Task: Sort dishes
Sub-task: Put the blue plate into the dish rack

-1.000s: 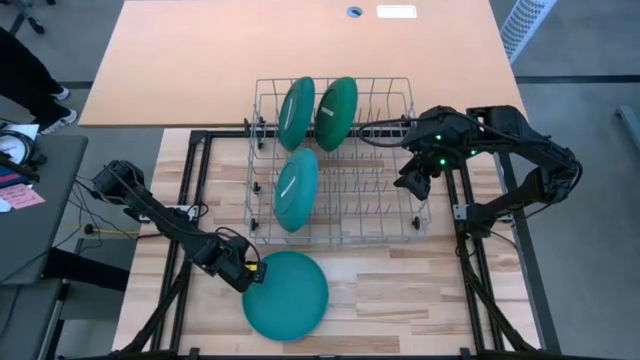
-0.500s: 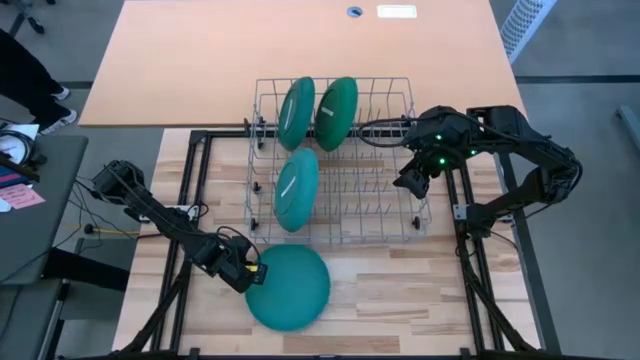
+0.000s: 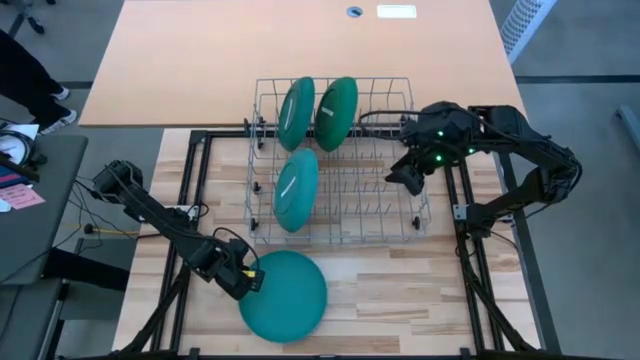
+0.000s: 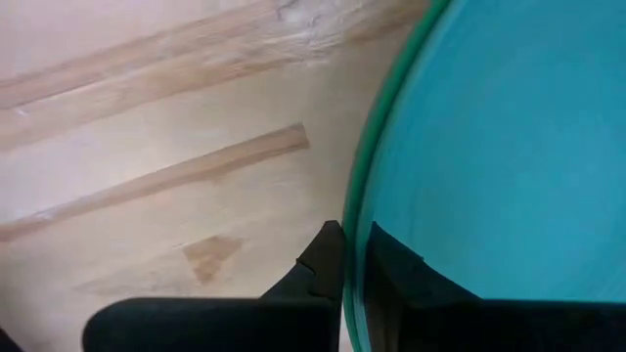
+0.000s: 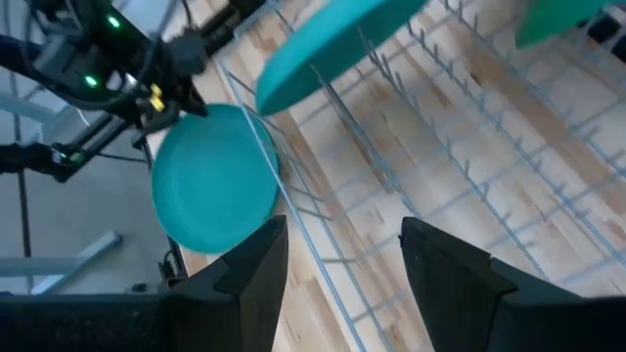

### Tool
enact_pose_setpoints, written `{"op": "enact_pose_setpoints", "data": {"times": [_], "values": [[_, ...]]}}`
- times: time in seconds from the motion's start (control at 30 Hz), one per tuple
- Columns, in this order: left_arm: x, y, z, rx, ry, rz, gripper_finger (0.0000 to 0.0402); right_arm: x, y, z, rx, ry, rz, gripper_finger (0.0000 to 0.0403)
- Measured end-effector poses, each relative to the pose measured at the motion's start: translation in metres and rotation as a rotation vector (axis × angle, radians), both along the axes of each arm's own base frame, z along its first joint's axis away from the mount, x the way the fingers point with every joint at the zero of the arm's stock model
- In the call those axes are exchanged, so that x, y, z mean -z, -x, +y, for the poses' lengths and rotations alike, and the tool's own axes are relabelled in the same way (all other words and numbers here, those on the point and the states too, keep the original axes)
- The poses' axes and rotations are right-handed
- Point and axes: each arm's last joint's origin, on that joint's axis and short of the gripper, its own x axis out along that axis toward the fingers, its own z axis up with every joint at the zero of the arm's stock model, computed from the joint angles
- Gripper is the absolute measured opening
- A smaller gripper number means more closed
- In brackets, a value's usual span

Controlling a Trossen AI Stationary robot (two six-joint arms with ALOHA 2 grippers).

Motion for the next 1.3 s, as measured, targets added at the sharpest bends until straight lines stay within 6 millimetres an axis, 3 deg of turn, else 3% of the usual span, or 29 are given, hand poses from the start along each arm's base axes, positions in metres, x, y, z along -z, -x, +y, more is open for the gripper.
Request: {"op": "enact_pose_setpoints", "data": {"times": [0.2, 0.33, 0.77, 1.1, 1.3], "values": [[-0.002, 0.001, 0.0, 0.005, 0.015, -0.002, 0.0012, -0.001, -0.003, 0.0, -0.003, 0.005, -0.025, 0.0204], [0.01, 0.005, 0.004, 0.007, -0.031, 0.034, 0.0025, -0.002, -0.005, 0.004, -0.007, -0.027, -0.041, 0.0205], [0.013, 0.004, 0.004, 0.002, -0.025, 0.002, 0.0009, 0.004, -0.012, 0.064, -0.105, -0.143, 0.021, 0.0204], [0.013, 0.005, 0.004, -0.05, -0.016, 0.013, 0.0037, 0.012, -0.02, 0.091, -0.118, -0.187, 0.066, 0.0205], [0.013, 0.004, 0.005, -0.045, -0.032, 0.001, 0.0018, 0.015, -0.021, 0.105, -0.11, -0.228, 0.096, 0.0205]]}}
